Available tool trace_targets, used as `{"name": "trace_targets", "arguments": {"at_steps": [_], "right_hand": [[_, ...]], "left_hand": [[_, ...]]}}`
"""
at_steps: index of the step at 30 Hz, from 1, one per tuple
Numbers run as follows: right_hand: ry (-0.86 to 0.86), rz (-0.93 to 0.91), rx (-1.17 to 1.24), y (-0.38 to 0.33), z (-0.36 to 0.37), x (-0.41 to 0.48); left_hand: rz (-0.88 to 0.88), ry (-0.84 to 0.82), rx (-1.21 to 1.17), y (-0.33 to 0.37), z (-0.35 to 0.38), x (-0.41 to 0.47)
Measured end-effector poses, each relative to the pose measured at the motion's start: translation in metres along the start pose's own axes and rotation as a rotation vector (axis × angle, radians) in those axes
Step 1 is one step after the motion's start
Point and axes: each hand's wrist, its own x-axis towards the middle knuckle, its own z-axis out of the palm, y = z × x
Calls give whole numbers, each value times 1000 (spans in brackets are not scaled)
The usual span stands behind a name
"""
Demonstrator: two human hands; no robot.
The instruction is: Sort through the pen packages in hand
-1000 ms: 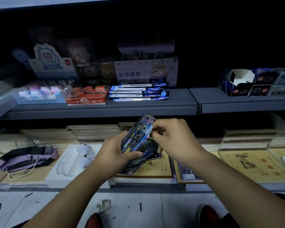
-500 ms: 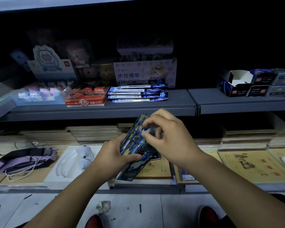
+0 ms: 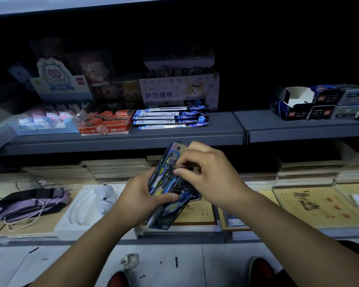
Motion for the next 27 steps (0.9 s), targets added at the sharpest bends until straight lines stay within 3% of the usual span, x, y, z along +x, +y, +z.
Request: {"name": "trace_targets", "arguments": {"at_steps": [6,12,17,21,27], "right_hand": [[179,36,143,0,-13,4],[2,187,567,-11,-6,-2],[-72,248,552,-10,-3,0],[90,224,552,-15,-11,3],[538,202,571,-6,-35,11]], "left_hand": [[-28,-6,-41,6,-3,-1],[4,-13,-58,7,-3,-2],[-1,-30,-88,6,-4,-3],[-25,-12,-112,7,-5,-4],[-62,52,-46,2,-6,-1]]}}
